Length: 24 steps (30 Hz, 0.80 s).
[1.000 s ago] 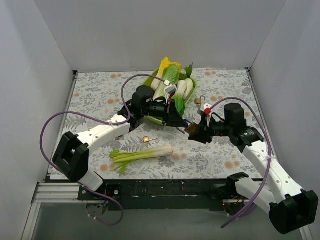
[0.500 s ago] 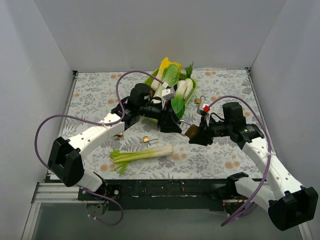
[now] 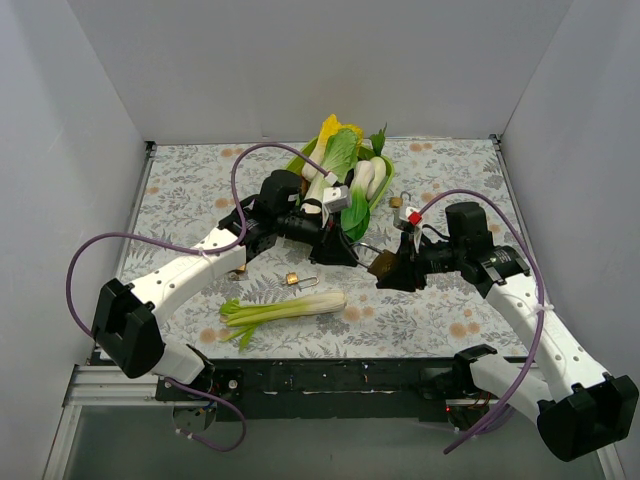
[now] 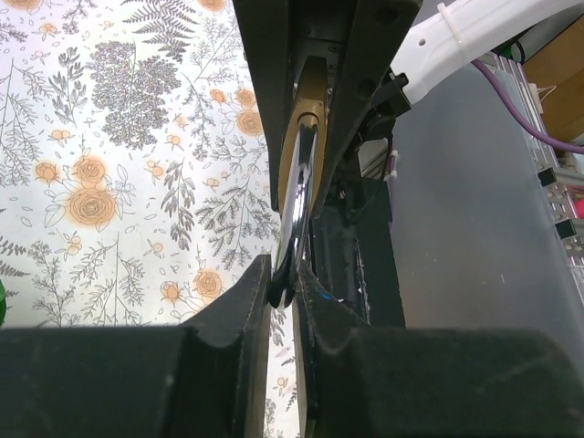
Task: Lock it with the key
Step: Lock the lock.
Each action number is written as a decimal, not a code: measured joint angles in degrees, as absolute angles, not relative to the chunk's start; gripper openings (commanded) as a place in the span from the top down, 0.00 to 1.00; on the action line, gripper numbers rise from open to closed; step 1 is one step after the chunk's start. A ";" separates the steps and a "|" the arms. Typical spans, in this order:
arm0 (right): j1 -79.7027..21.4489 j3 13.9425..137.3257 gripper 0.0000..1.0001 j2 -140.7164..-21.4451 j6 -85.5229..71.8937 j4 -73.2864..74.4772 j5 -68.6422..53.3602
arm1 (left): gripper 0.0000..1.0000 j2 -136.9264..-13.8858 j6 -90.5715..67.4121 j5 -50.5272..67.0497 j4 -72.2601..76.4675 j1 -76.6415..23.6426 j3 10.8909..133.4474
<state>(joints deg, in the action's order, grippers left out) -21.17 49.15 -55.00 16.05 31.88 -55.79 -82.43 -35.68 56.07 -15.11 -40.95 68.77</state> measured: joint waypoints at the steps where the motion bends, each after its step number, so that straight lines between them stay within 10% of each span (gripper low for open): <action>1: -21.39 49.36 0.99 -55.00 16.40 32.29 -55.83 | 0.98 -82.43 -35.40 56.25 -15.33 -40.93 68.77; 24: -25.04 49.41 0.99 -56.16 16.71 35.11 -48.71 | 1.00 -85.06 -39.31 52.84 -16.62 -43.00 68.95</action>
<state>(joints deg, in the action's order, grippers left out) -25.04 49.41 -56.16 16.71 35.11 -48.71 -85.06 -39.31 52.84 -16.62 -43.00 68.95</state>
